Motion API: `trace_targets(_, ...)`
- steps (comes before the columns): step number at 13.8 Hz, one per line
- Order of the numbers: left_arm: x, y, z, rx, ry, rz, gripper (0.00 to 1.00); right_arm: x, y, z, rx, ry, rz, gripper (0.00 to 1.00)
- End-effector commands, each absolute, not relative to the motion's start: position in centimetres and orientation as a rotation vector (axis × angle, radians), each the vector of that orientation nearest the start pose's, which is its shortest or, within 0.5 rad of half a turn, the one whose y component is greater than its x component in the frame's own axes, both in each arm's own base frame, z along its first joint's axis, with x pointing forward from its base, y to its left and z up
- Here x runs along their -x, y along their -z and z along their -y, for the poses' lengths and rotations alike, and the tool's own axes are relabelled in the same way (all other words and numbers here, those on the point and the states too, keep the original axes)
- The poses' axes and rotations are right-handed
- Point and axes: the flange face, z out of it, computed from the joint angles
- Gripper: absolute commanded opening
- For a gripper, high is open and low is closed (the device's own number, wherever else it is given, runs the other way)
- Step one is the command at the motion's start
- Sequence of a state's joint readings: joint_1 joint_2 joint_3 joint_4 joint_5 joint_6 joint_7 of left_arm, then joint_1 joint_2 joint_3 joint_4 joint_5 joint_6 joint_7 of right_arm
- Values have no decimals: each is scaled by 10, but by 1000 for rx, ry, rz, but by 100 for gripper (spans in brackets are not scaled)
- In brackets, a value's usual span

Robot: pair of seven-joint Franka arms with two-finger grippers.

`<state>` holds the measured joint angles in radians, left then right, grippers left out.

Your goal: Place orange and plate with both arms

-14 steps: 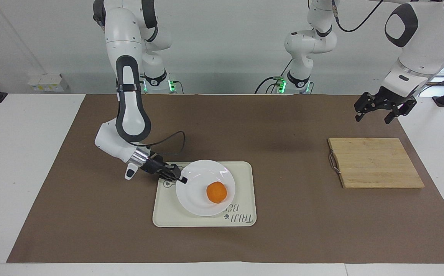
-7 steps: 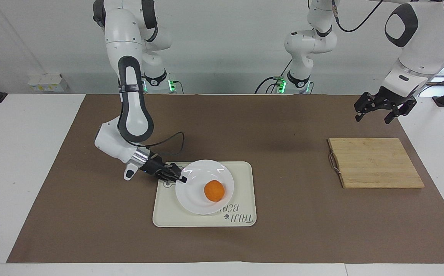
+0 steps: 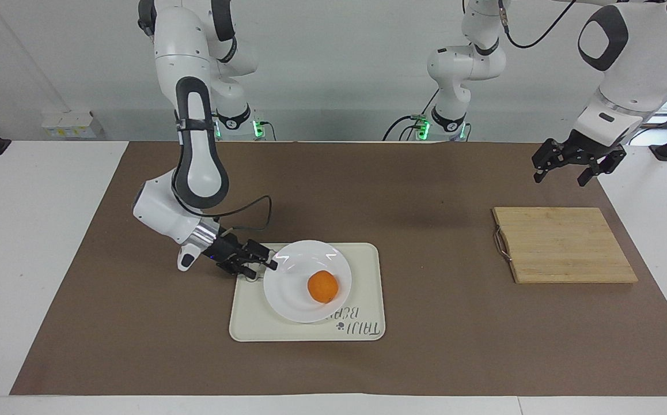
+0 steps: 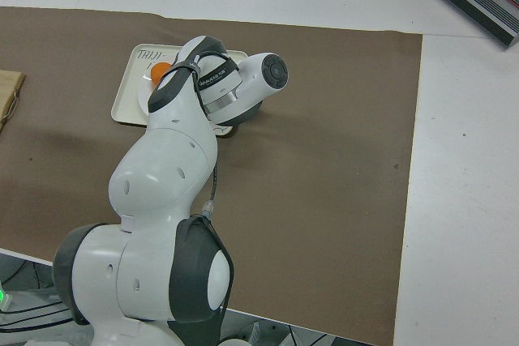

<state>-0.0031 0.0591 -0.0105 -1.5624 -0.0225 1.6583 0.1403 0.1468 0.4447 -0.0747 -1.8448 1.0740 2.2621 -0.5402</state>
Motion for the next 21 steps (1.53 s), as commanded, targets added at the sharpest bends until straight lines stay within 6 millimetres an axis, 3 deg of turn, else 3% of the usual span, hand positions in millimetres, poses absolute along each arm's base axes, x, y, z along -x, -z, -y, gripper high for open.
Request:
trace_targets(1, -582, -606, 9, 3151, 48, -226, 100, -643, -321, -66, 2451, 217, -109, 100)
trace_targets(7, -582, -606, 9, 3151, 48, -226, 100, -636, -398, -53, 2800, 242, -8, 100)
trace_targets(9, -582, -606, 9, 3151, 48, -224, 100, -632, -413, -47, 2890, 253, 27, 100)
trace_targets(13, -582, -606, 9, 3151, 48, -226, 100, -621, -434, -6, 2937, 200, -18, 100)
trace_targets(17, -582, -606, 9, 3151, 48, -226, 100, -604, -467, 34, 3020, 171, -17, 100)
trace_targets(21, -582, -606, 9, 3151, 48, -226, 100, -580, -508, 50, 3069, 152, -19, 100)
